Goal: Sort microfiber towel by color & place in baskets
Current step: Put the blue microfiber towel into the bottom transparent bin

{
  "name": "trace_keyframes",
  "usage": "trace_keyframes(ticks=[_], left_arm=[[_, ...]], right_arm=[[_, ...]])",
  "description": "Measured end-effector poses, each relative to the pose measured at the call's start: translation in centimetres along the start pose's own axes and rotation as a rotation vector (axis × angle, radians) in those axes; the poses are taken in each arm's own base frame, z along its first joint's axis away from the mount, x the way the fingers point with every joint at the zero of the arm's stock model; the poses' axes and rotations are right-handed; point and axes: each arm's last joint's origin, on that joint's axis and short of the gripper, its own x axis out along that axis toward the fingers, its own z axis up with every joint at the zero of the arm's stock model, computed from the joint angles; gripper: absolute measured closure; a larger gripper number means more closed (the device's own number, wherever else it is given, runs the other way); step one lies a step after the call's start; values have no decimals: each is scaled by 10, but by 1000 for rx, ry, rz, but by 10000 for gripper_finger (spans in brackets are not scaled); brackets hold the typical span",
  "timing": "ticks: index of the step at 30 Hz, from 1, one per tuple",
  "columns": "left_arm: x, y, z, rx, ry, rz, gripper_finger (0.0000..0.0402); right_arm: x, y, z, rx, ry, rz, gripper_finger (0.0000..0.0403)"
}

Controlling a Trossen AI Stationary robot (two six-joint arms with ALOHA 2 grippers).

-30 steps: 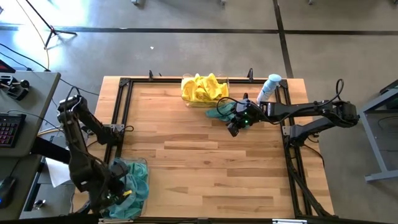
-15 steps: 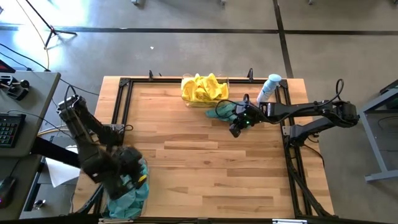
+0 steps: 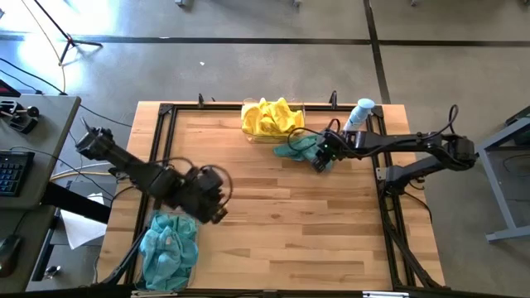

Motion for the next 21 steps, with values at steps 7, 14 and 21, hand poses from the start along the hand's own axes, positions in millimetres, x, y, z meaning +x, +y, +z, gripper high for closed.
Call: trace_keyframes(ticks=[7,14,21], left_arm=[[19,7,42,78,-109,-28,332],[28,14,65,95,-181,-34,332],[36,12,71,115,-241,23,332]], right_arm=[[26,-1,5,-89,39,23,235],[58,3,-7,-143,218,75,240],[54,8,-13,-250,274,175,374]])
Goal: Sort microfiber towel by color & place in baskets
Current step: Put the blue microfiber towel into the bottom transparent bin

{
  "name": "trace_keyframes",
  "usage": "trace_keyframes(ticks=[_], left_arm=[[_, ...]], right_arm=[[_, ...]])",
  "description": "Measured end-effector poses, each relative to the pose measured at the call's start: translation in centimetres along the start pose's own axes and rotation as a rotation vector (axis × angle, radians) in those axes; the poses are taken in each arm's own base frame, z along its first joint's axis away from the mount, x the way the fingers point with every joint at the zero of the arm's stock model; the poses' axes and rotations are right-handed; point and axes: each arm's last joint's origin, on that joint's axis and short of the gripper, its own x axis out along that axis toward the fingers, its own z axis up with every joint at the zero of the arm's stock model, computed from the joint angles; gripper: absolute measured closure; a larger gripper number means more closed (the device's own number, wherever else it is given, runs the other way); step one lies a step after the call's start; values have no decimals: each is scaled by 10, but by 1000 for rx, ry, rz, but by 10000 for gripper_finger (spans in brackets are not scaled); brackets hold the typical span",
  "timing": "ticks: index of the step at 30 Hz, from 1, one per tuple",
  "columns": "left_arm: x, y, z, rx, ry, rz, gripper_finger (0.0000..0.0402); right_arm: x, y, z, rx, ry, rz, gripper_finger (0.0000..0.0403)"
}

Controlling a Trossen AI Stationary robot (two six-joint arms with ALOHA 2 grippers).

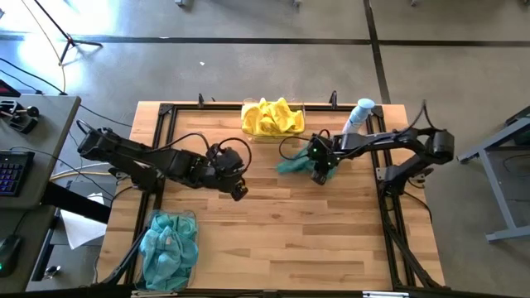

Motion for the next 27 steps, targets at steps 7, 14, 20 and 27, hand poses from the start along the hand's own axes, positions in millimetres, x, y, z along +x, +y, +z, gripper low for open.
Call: trace_keyframes(ticks=[7,14,20,27], left_arm=[[13,-10,13,-28,-155,40,332],[26,-9,36,-26,-282,2,329],[35,-5,63,-37,-386,-201,291],[45,-1,73,35,-452,-197,225]], right_arm=[[-53,7,8,-84,-132,136,375],[-123,19,23,-244,-337,157,393],[-160,38,39,-390,-462,175,399],[-185,54,51,-505,-608,191,400]])
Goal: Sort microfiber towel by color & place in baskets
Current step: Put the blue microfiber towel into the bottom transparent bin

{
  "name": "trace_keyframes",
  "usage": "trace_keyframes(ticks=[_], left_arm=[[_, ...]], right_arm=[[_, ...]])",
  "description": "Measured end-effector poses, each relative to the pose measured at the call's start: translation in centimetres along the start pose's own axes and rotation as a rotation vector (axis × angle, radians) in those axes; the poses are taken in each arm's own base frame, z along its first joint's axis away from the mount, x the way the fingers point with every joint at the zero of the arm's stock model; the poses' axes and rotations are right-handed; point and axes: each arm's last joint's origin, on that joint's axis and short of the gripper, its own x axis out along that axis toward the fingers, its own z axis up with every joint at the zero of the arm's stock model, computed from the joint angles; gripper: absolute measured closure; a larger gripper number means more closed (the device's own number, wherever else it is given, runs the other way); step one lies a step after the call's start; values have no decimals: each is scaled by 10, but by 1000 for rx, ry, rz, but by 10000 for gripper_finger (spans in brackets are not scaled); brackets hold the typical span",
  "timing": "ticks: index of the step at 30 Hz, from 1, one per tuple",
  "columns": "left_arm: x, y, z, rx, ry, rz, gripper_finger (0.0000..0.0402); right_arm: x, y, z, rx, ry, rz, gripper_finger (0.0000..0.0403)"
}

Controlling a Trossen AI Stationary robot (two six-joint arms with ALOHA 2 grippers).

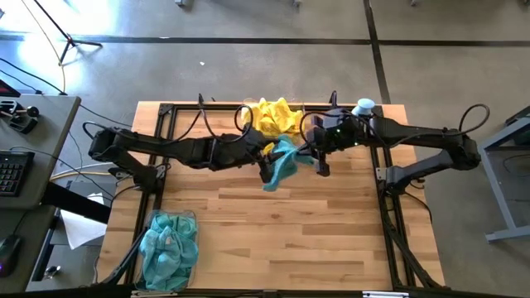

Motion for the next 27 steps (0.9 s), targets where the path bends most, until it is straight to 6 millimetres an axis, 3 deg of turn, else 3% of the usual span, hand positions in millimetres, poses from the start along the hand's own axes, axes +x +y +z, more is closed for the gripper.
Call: trace_keyframes(ticks=[5,13,21,27], left_arm=[[17,-5,-9,52,17,12,195],[40,-14,-20,72,51,31,188],[44,-13,-26,89,74,83,190],[38,-11,-22,92,79,86,220]], right_arm=[[0,3,12,-69,-112,-7,401],[-1,6,19,-97,-190,21,402],[-1,6,20,-70,-194,29,402],[-1,5,20,-68,-192,11,395]])
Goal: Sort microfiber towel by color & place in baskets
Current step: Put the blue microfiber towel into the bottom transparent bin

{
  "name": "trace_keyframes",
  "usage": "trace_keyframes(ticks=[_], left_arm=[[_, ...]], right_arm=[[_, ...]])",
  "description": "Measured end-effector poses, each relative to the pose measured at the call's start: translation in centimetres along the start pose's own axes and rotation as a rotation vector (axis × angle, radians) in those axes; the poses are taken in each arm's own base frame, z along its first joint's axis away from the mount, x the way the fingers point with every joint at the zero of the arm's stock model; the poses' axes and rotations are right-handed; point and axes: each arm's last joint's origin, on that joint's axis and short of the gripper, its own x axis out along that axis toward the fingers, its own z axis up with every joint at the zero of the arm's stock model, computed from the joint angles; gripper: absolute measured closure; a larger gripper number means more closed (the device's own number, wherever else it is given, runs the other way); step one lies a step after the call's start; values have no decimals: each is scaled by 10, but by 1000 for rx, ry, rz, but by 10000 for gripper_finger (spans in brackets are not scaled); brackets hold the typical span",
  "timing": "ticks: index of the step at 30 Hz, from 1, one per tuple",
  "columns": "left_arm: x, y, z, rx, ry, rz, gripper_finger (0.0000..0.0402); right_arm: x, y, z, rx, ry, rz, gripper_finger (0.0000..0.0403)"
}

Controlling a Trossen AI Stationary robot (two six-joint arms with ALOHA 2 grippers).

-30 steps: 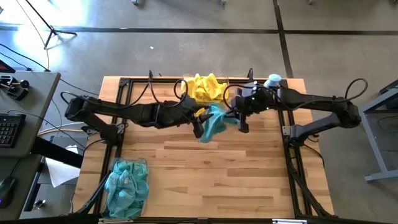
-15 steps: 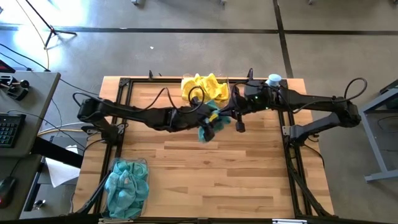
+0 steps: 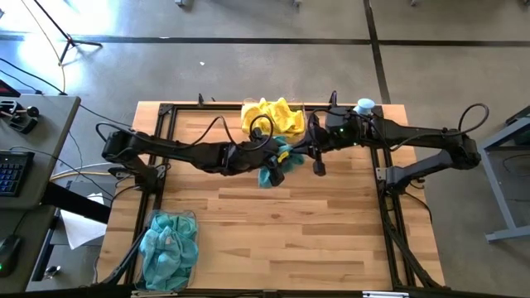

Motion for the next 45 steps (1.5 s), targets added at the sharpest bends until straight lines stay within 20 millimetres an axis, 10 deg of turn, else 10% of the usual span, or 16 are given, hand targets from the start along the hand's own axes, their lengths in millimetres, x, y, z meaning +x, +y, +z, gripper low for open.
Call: trace_keyframes(ticks=[13,19,33,45], left_arm=[[-14,9,-7,22,136,37,388],[-33,18,-2,-17,183,39,395],[-143,11,2,-64,267,-45,401],[-217,-19,-35,-122,469,-125,401]], right_arm=[[6,-4,-4,70,46,-107,368],[14,-4,-9,118,86,-102,332],[15,-3,-16,374,144,-112,318],[20,21,-13,572,129,-201,318]])
